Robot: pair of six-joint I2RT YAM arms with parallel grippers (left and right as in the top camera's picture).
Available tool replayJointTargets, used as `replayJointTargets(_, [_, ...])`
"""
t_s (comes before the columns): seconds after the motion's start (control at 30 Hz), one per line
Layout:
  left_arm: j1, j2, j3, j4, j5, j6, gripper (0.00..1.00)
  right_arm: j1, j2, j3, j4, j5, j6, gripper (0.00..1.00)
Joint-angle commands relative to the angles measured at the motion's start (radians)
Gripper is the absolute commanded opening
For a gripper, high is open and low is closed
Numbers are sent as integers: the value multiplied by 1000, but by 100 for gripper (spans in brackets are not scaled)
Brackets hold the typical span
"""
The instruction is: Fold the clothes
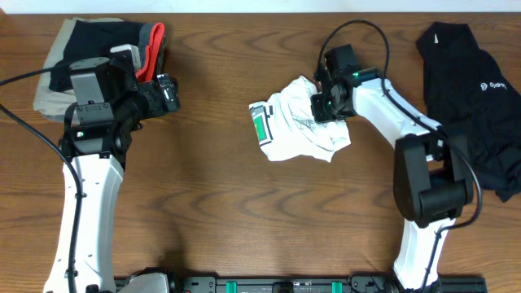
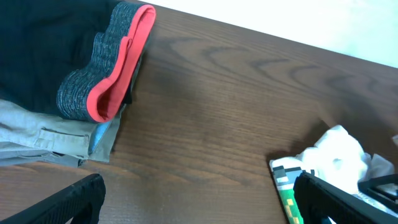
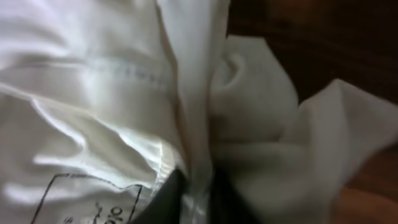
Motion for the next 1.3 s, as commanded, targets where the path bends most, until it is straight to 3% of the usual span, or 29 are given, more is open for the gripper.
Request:
replayJointTargets(0.0, [3,11,9,-2,-2,18,98,8,10,9,6,-21,-9,8])
replayJointTargets(0.1, [3,11,9,-2,-2,18,98,8,9,27,-2,-33,-9,1])
replayJointTargets(0.53, [3,11,9,-2,-2,34,98,-21,-18,244,-189,-46,-4,1])
replayJointTargets(1.03, [3,11,9,-2,-3,36,98,-140,6,175,-174,-46,-10,1])
replayJointTargets(1.1, [3,11,9,-2,-2,36,98,-140,12,175,-174,-46,-11,11])
replayJointTargets(1.2, [3,11,9,-2,-2,36,98,-140,9,179,-177,-47,-10,51])
replayJointTargets(1.27, [3,11,9,-2,-2,36,98,-145,-1,199,-198,-47,-10,63])
